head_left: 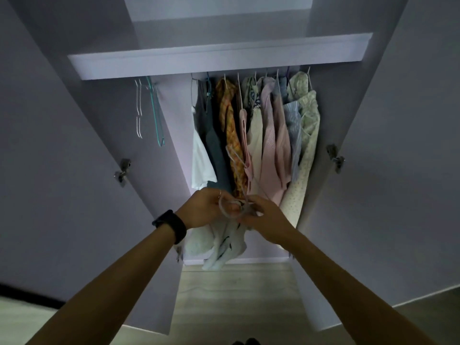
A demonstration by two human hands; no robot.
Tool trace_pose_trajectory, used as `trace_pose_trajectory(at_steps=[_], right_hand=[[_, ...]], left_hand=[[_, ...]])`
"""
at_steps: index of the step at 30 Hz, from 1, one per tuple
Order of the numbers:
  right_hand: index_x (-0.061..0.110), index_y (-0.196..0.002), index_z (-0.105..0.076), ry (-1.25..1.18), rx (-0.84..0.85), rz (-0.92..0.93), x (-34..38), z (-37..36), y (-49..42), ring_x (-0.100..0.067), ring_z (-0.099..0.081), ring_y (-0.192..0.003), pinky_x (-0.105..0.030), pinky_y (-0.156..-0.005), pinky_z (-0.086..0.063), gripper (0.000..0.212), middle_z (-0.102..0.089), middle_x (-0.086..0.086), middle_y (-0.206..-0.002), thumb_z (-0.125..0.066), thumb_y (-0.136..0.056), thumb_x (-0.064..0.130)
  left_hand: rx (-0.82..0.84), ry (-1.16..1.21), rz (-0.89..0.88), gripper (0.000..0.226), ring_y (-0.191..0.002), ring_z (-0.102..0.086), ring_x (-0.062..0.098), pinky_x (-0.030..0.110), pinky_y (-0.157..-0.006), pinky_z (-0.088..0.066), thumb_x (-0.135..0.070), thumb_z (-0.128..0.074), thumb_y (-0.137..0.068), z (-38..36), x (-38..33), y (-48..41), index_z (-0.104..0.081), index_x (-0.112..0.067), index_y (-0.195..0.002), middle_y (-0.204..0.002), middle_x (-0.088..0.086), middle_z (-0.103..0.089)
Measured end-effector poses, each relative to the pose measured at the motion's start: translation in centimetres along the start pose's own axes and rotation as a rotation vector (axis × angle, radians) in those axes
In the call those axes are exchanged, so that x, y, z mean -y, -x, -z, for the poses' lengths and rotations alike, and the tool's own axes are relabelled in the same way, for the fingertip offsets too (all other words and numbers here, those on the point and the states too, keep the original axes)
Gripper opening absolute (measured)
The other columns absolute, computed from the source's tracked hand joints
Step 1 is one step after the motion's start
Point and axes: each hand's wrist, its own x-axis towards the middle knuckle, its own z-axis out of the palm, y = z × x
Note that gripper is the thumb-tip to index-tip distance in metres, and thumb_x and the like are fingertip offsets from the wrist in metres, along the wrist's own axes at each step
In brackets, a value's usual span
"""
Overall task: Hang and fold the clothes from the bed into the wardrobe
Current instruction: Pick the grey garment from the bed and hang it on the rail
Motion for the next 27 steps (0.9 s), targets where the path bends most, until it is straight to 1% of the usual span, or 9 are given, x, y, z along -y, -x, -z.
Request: trace_pose_trajectory(at_steps=[3,6,9,12,16,18,21,24,27], right_hand=[[0.021,-0.067,-0.063,0.072,-0.161,0.043,0.0,0.1,-1.3,-0.011,-0.047,-0.061,-0.027,-0.065,-0.039,0.025,-0.053,-0.002,-0.061,-0.074,-0.089,0.023],[0.031,-0.054,-0.056,-0.019,-0.245,0.046,0.1,1.7,-1.6,-0.001,-0.045,-0.053,-0.013,-0.058,-0.036,0.04,-0.049,0.01,-0.051,-0.074,-0.09,0.031],[0.023,-0.06,-0.067,0.024,-0.187,0.084,0.5,1.7,-1.6,-0.01,-0.054,-0.056,-0.023,-0.059,-0.043,0.031,-0.057,0.005,-0.054,-0.077,-0.085,0.038],[0.009,-0.07,-0.073,0.043,-0.156,0.14,0.9,1.0,-1.6,-0.029,-0.057,-0.062,-0.039,-0.061,-0.045,0.036,-0.063,-0.009,-0.061,-0.078,-0.079,0.044],[0.033,-0.056,-0.068,-0.014,-0.167,0.099,0.5,0.7,-1.6,-0.006,-0.051,-0.052,-0.023,-0.057,-0.042,0.027,-0.056,0.007,-0.051,-0.081,-0.079,0.038],[0.027,-0.061,-0.071,-0.022,-0.197,0.053,0.0,1.1,-1.5,-0.016,-0.059,-0.057,-0.032,-0.063,-0.052,0.025,-0.061,0.001,-0.055,-0.08,-0.083,0.03],[0.007,-0.077,-0.075,-0.132,-0.168,-0.024,-0.1,2.0,-1.1,-0.032,-0.07,-0.077,-0.048,-0.078,-0.059,0.019,-0.07,-0.018,-0.075,-0.077,-0.086,0.024],[0.031,-0.051,-0.07,-0.224,-0.112,-0.027,0.3,2.9,-0.5,-0.001,-0.056,-0.044,-0.017,-0.049,-0.046,0.044,-0.057,0.011,-0.047,-0.071,-0.091,0.012],[0.03,-0.044,-0.063,-0.303,-0.114,-0.054,0.5,3.9,0.0,-0.002,-0.035,-0.035,-0.015,-0.038,-0.03,0.052,-0.04,0.012,-0.04,-0.069,-0.091,0.008]], left_hand=[[-0.3,-0.093,0.041,0.011,-0.091,-0.069,0.002,0.017,-0.087,-0.05,-0.027,-0.072,-0.091,1.1,1.0,0.8,-0.081,-0.025,-0.098,-0.1,-0.012,-0.076],[-0.481,-0.022,0.103,0.006,-0.094,-0.07,0.006,0.02,-0.091,-0.052,-0.026,-0.073,-0.09,2.2,2.5,1.7,-0.079,-0.026,-0.09,-0.097,-0.012,-0.076],[-0.353,0.139,0.146,0.013,-0.096,-0.068,0.001,0.02,-0.092,-0.052,-0.037,-0.073,-0.089,2.0,2.5,2.0,-0.072,-0.029,-0.099,-0.1,-0.016,-0.074],[-0.223,0.143,0.097,0.026,-0.092,-0.064,-0.008,0.005,-0.079,-0.048,-0.058,-0.073,-0.076,0.4,0.7,1.5,-0.067,-0.045,-0.097,-0.098,-0.023,-0.071],[-0.27,0.054,0.077,0.021,-0.076,-0.064,-0.005,0.008,-0.067,-0.048,-0.058,-0.075,-0.076,-1.0,0.2,0.5,-0.068,-0.039,-0.079,-0.077,-0.019,-0.07],[-0.225,0.09,0.103,0.018,-0.079,-0.064,-0.004,0.005,-0.067,-0.046,-0.047,-0.078,-0.081,-1.4,1.2,0.5,-0.069,-0.035,-0.09,-0.085,-0.02,-0.069],[-0.139,0.06,0.14,0.041,-0.1,-0.057,0.003,0.006,-0.079,-0.04,-0.046,-0.076,-0.083,-2.7,3.3,0.8,-0.06,-0.031,-0.118,-0.113,-0.019,-0.059],[-0.034,0.055,0.246,0.063,-0.117,-0.048,0.009,0.011,-0.09,-0.037,-0.051,-0.069,-0.088,-4.1,5.4,0.1,-0.044,-0.03,-0.143,-0.136,-0.012,-0.048],[-0.021,0.266,0.345,0.078,-0.11,-0.054,0.011,0.005,-0.079,-0.042,-0.057,-0.07,-0.083,-5.0,6.2,-1.6,-0.039,-0.029,-0.149,-0.146,-0.003,-0.046]])
